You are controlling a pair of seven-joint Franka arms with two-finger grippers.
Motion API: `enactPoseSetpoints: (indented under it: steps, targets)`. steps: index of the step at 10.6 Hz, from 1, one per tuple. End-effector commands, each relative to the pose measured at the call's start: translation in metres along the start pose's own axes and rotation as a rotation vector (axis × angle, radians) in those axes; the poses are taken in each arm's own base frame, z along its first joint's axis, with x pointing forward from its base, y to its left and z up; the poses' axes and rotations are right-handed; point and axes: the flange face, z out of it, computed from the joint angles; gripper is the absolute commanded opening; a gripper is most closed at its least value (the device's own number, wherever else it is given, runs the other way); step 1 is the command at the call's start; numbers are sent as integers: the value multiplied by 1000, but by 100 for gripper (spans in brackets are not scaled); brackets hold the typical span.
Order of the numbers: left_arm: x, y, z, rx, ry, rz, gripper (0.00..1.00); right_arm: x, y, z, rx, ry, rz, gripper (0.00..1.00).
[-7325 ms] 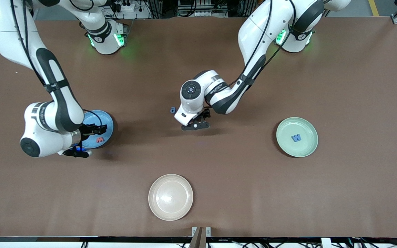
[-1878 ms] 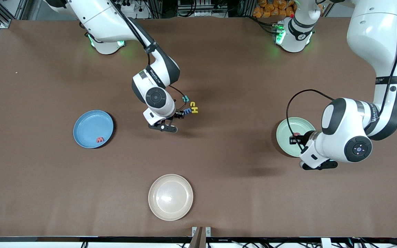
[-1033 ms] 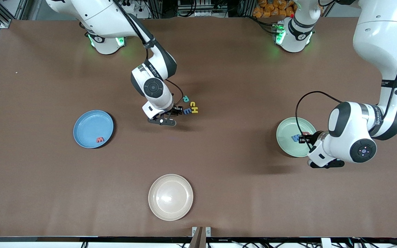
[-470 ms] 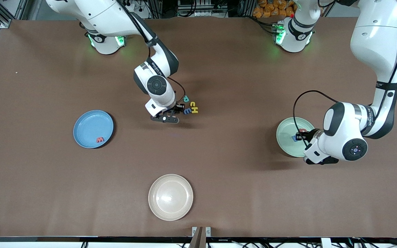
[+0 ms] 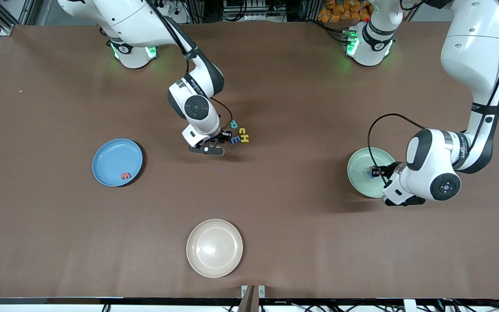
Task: Sort upper and lower case letters into plates
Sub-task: 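Release the Q on the green plate while the right gripper grasps the d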
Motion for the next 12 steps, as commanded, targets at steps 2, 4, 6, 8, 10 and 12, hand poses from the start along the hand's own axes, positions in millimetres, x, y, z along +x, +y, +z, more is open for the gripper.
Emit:
enactPoseSetpoints:
  steps: [2, 4, 6, 8, 10, 12]
  targets:
    - [-10, 4, -18, 14, 35, 18, 100, -4, 1, 1, -6, 15, -4, 34]
    - [-19, 25, -35, 19, 61, 17, 100, -4, 2, 1, -7, 14, -4, 21]
    - [-29, 58, -41, 9, 69, -25, 100, -3, 2, 0, -7, 14, 8, 12]
    - [-34, 72, -45, 4, 76, -26, 100, 3, 6, -8, -19, -4, 37, 11]
    - [-46, 102, -52, -9, 84, -54, 100, 22, 10, -29, -56, -52, 52, 10]
    - [-62, 144, -54, -13, 90, -86, 100, 51, 39, -51, -65, -90, 33, 10]
